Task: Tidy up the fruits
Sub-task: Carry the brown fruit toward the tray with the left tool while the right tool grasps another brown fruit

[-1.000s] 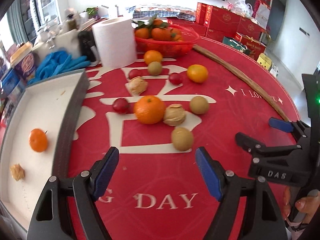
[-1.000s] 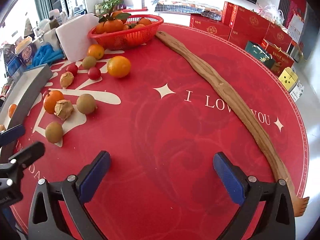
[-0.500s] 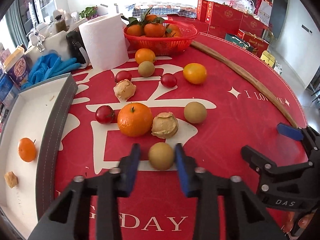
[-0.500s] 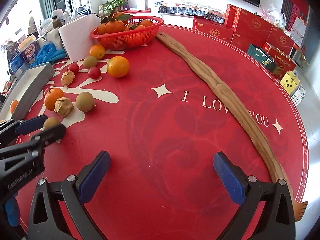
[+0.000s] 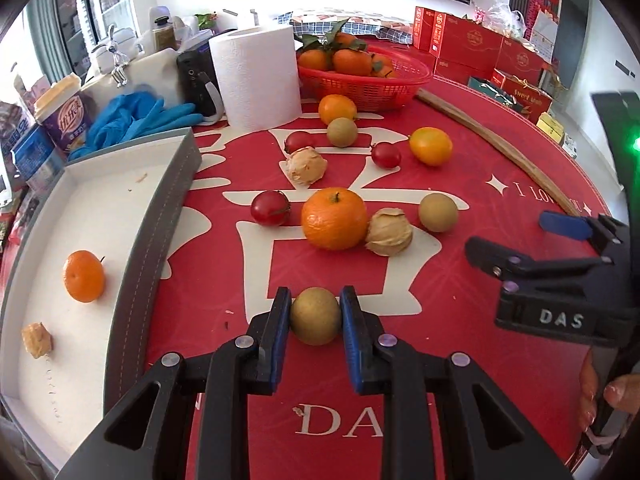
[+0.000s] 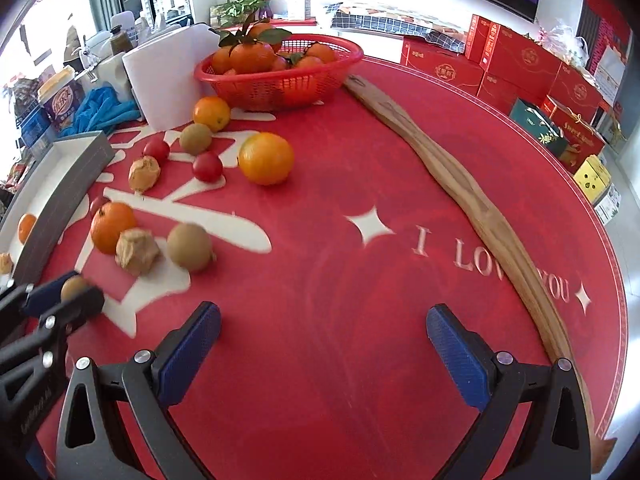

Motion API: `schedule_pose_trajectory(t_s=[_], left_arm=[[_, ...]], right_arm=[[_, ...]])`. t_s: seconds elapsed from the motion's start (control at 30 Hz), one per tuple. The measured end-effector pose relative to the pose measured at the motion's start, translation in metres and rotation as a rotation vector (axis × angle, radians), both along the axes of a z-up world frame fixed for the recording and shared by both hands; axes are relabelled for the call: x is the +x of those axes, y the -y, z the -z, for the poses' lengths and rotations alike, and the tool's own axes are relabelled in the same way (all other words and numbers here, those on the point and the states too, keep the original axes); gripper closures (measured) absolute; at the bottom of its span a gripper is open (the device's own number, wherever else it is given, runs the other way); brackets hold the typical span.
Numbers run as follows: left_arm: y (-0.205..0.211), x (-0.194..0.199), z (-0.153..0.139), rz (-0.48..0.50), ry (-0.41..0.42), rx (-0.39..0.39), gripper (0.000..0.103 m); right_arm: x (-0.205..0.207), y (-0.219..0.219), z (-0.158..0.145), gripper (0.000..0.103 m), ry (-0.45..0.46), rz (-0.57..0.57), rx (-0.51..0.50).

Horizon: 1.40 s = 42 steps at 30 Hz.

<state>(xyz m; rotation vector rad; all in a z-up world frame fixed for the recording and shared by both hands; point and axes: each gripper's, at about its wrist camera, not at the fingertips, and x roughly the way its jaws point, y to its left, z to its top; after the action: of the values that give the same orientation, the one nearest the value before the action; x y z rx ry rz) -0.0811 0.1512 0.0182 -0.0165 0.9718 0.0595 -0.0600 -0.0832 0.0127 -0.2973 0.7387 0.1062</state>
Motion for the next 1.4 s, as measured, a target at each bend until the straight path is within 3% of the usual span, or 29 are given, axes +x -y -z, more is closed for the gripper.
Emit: schedule_pose_trajectory(t_s=[0.3,0.37,0.47,0.53,0.57,0.6,1.0,1.4], left_arm=[[0.001,0.002,0.000,0.007,0.011,0.001,0.076],[0.000,0.002,0.000,0.014,0.012,-0.001,0.076],[0.000,0.001,0.000,0.021,0.016,0.007,0.076],[0.000,0.000,0.000,0.019,0.017,0.009,0.076],[-0.001,-0.001,0.000,0.017,0.016,0.007,0.076],[-0.001,-0.002,0.000,0.016,0.015,0.005,0.076],[-0.011,-0.022,-0.030,0.018,0.087,-0.028,0.076],[-0.044,-0.036,-0.045,-0.035,0.126,-0.030,0.076]], right_arm=[[0.010,-0.036,0.005,0.000,0.010,-0.124,-0.027],[0.011,-0.040,0.004,0.005,0.022,-0.136,-0.028],[0.007,-0.048,0.001,0.033,0.043,-0.170,-0.029],[0.004,-0.051,0.000,0.066,0.050,-0.189,-0.029],[0.003,-0.051,0.000,0.074,0.051,-0.188,-0.026],[0.003,-0.049,0.000,0.076,0.046,-0.187,-0.016],[-0.012,-0.015,-0.015,0.076,-0.023,-0.166,0.160],[-0.028,-0.043,-0.028,0.076,-0.015,-0.206,0.152]])
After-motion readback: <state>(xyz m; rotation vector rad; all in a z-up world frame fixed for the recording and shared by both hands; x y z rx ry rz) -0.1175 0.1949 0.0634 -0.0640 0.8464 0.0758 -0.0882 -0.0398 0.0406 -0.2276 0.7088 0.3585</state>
